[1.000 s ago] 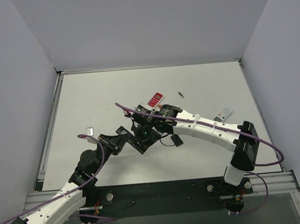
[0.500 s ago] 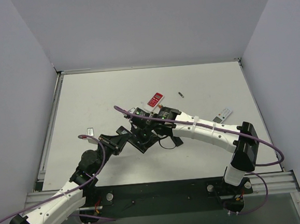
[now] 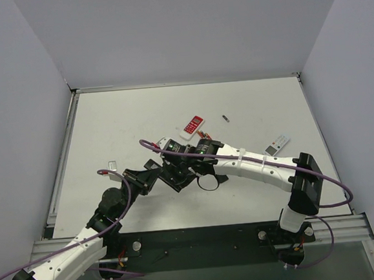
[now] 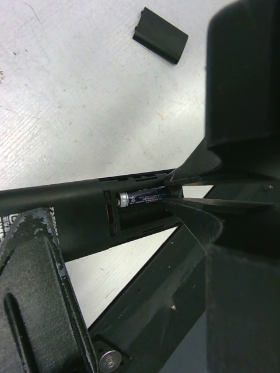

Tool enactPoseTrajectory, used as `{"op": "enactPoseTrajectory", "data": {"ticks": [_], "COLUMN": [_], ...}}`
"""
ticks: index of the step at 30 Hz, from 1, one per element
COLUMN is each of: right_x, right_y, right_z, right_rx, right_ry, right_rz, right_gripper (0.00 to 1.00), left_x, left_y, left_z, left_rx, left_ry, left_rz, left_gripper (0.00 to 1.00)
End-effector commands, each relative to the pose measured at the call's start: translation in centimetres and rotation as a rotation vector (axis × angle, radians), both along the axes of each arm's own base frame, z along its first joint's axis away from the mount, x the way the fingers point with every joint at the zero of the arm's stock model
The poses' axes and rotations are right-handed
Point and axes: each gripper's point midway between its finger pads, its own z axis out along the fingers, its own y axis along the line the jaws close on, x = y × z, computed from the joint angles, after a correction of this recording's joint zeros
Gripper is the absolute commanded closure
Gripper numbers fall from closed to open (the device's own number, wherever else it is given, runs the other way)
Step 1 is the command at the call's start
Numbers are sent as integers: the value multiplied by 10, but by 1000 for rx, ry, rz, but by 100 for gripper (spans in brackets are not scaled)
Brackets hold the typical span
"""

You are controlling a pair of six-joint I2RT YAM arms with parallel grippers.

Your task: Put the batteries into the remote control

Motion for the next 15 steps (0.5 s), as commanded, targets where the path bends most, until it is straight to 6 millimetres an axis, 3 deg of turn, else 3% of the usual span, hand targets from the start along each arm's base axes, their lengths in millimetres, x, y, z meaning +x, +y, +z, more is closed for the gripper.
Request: {"op": "enactPoseTrajectory", "data": {"ticks": [1,8,15], "right_x": [22,25,32], "right_y": [-6,12,9], "right_z": [-3,1,2], "right_rx": [-32,102,142], "right_ry": [-128,-167,-219], "right_rz": [-20,-27,-63], "right_gripper": [100,100,100], "left_x": [-23,-24,-25], "left_y": [-12,-10,-11], "left_z": [37,40,44], "left_rx": [-168,-193,-201], "left_ry": [-91,-92,-103], "left_rz": [-122,-119,-128], "left_gripper": [100,100,100]}}
